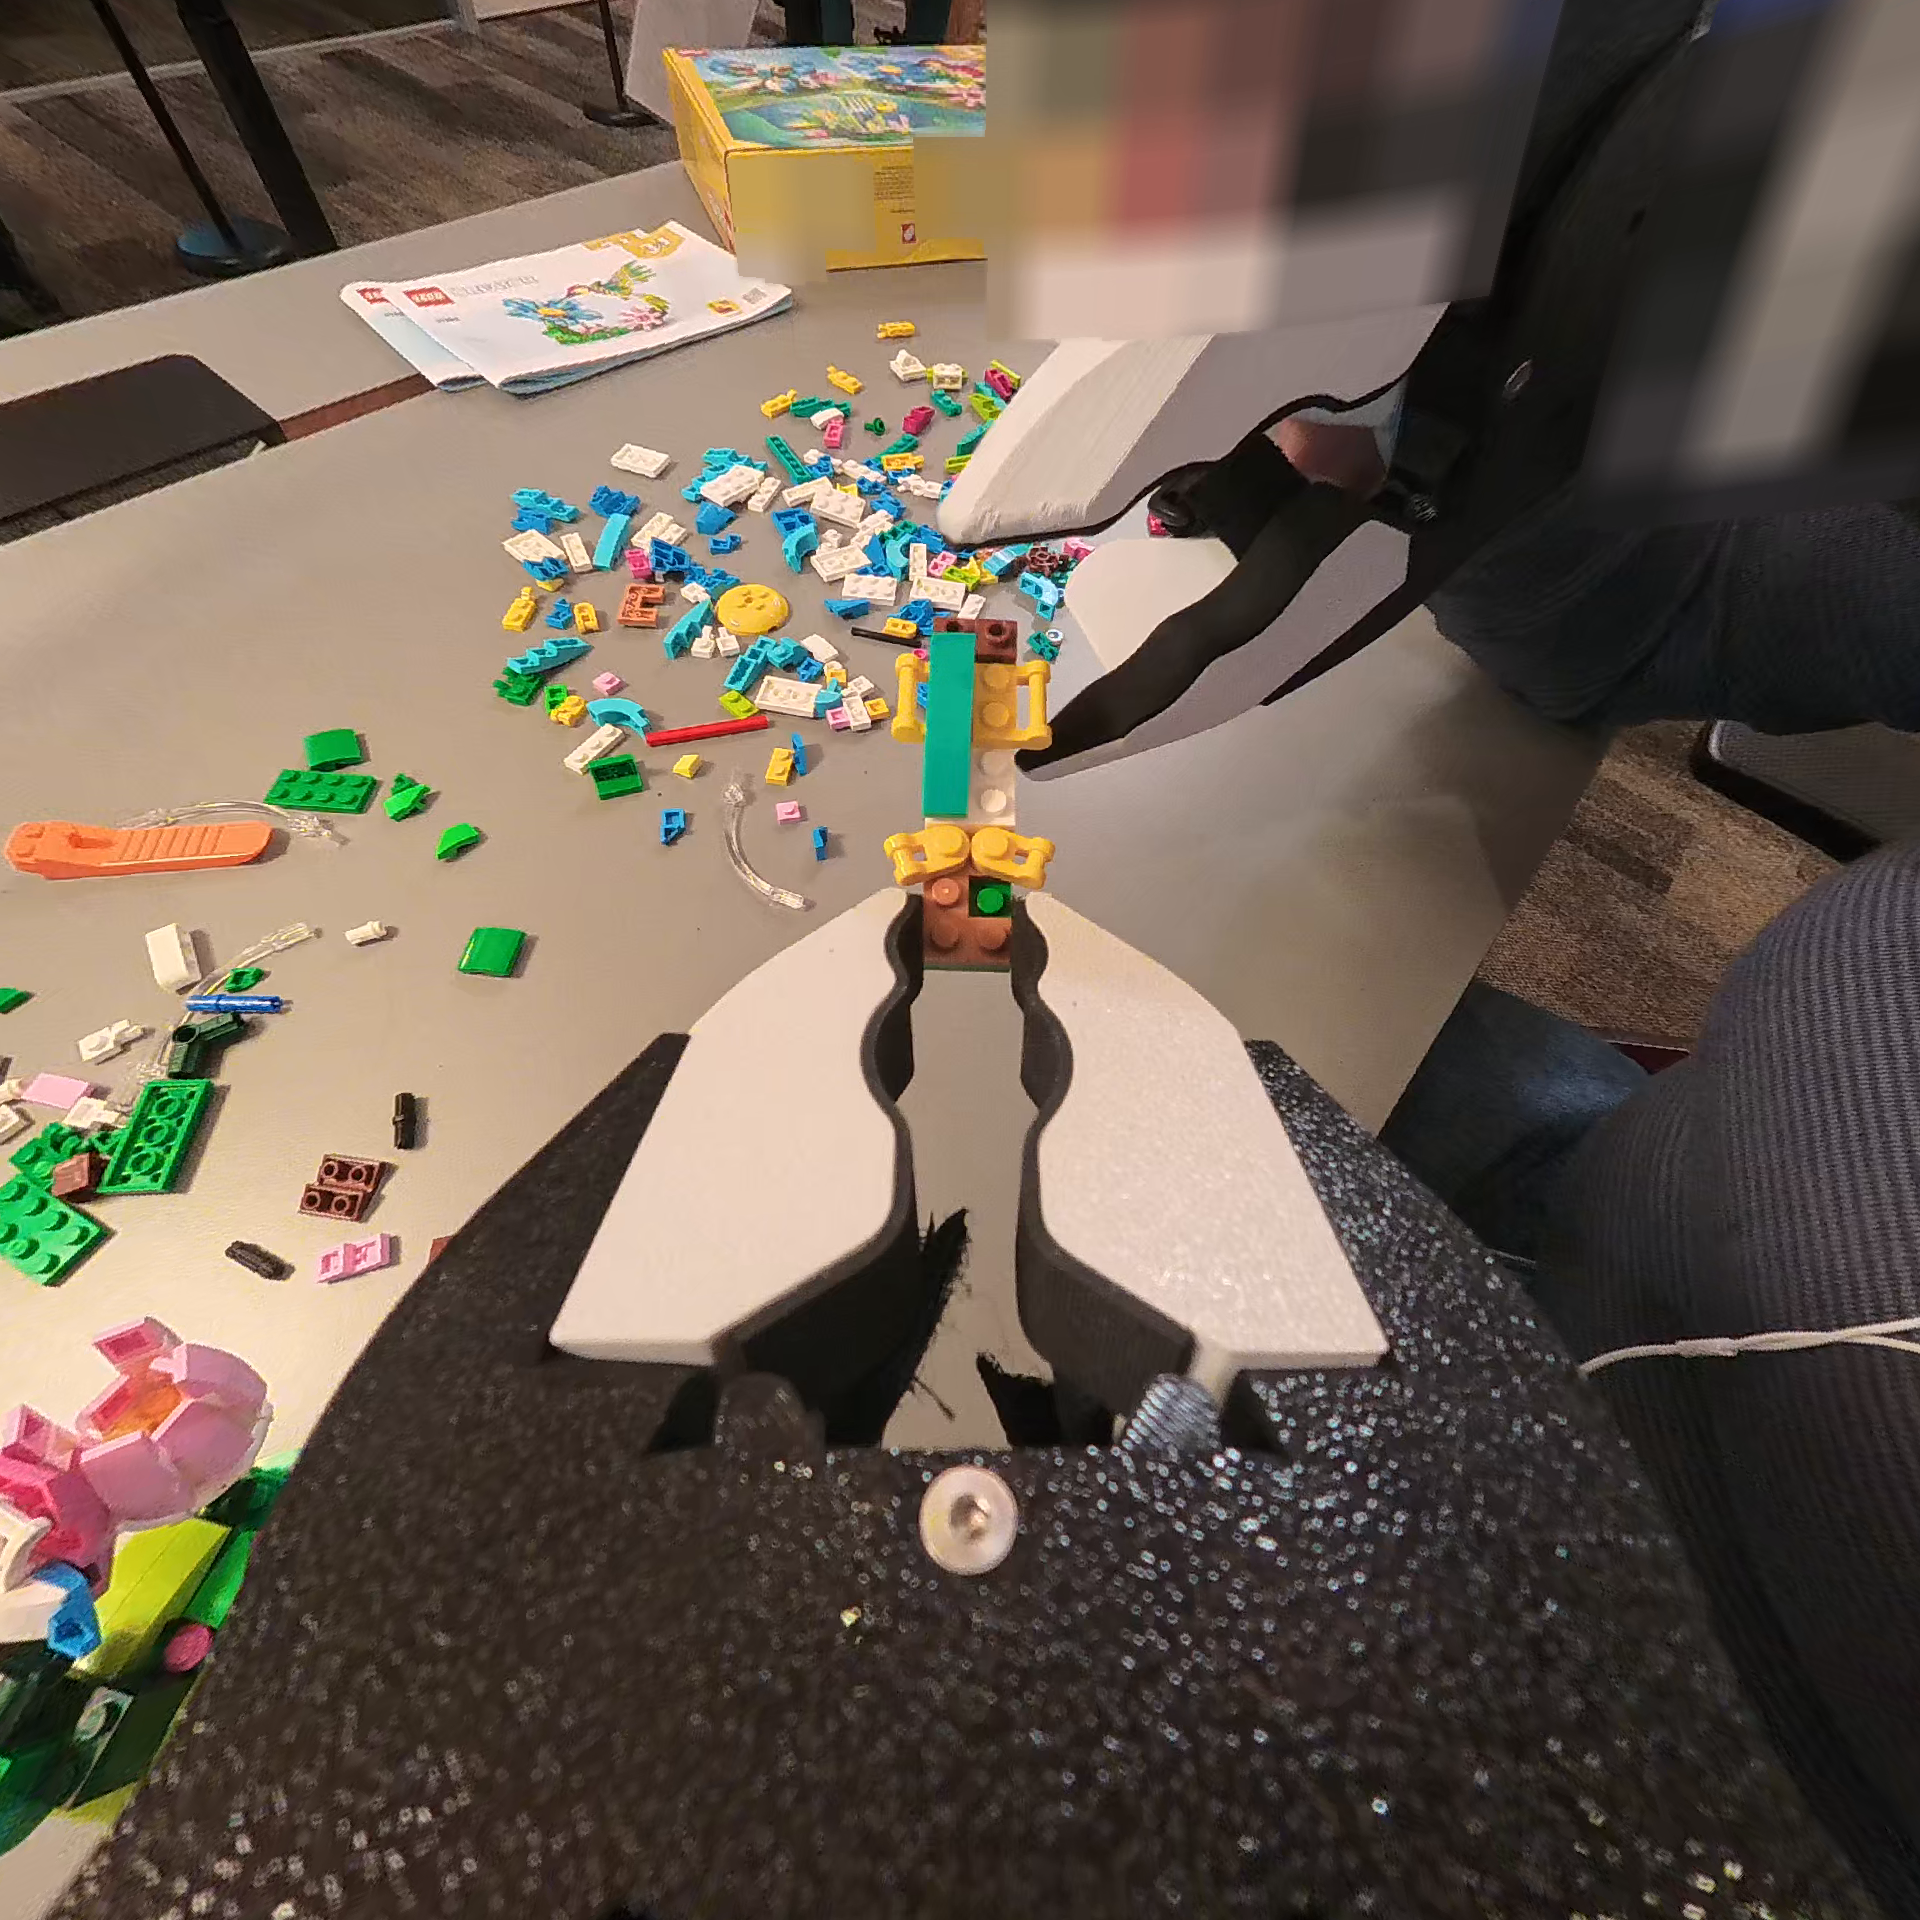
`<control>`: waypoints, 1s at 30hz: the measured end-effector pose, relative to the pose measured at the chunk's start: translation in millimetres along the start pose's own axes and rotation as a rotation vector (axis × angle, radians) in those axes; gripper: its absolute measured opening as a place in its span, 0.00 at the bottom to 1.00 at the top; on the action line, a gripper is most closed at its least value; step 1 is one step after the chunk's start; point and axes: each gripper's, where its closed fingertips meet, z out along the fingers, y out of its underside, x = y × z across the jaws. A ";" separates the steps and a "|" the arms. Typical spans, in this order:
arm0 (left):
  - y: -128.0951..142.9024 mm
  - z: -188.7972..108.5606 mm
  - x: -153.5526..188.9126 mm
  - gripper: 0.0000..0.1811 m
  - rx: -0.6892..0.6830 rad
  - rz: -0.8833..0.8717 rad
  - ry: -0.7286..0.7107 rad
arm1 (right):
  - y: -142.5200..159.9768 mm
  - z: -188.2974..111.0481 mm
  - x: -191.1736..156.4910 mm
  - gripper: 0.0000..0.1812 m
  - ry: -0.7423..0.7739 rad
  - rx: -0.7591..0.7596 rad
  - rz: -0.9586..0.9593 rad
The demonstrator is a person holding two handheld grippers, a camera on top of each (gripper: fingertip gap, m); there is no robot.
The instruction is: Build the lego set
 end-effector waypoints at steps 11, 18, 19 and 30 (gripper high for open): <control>1.5 -1.5 -3.4 0.09 -0.002 -0.013 -0.001 | 2.7 3.1 -0.5 0.28 0.003 -0.006 0.007; 4.2 0.6 -1.1 0.09 -0.019 -0.026 0.014 | -2.4 7.4 -4.9 0.20 -0.007 0.017 0.015; 4.6 0.9 -0.8 0.09 -0.022 -0.030 0.016 | -3.7 7.9 -4.4 0.16 0.004 0.020 0.003; 5.4 -0.4 -3.0 0.09 -0.027 -0.030 0.009 | -8.3 5.0 -8.6 0.16 -0.031 0.047 -0.009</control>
